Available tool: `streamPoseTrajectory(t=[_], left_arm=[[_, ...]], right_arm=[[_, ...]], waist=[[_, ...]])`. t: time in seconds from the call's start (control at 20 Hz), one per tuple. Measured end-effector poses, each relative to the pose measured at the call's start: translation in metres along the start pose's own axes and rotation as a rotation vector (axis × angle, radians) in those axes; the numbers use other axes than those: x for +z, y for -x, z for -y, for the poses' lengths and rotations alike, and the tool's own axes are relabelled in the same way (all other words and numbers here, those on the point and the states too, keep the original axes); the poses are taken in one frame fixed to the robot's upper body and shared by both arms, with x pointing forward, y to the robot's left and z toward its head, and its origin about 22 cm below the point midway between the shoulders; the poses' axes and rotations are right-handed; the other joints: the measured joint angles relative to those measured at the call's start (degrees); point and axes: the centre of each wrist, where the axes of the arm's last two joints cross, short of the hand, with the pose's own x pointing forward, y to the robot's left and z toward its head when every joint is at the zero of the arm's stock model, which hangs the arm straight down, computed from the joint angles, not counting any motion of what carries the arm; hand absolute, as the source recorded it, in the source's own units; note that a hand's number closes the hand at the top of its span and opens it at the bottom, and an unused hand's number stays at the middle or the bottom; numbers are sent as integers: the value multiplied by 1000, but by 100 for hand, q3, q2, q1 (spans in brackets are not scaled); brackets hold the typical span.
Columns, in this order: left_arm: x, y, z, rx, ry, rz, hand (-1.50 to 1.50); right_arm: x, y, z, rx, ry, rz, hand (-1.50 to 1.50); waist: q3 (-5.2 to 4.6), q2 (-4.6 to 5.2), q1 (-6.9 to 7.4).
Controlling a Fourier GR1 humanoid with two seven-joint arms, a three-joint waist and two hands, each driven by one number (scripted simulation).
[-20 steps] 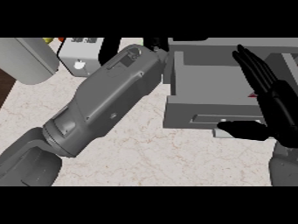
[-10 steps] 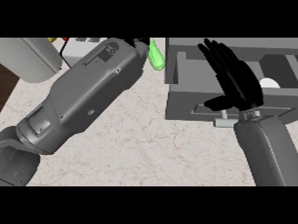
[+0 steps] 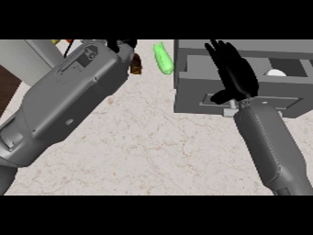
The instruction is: Pick up the can, place it into the drawer and close the drawer
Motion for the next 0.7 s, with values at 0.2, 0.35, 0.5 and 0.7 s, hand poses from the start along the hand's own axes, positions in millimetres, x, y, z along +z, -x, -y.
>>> streamPoseTrajectory(t=[0.2, 0.35, 0.5, 0.7], left_arm=[[1, -6, -9, 1, -5, 3, -150], [1, -5, -18, 4, -7, 2, -150], [6, -6, -21, 7, -4, 3, -150], [7, -10, -31, 12, -8, 1, -150]], right_arm=[[-11, 7, -9, 46, 39, -1, -150], [-19, 10, -13, 66, 60, -8, -150], [-26, 15, -13, 78, 83, -24, -150], [-33, 20, -15, 93, 121, -35, -150]], waist=[[-41, -21, 33], [-50, -16, 41], [-40, 0, 73], [-41, 20, 108]])
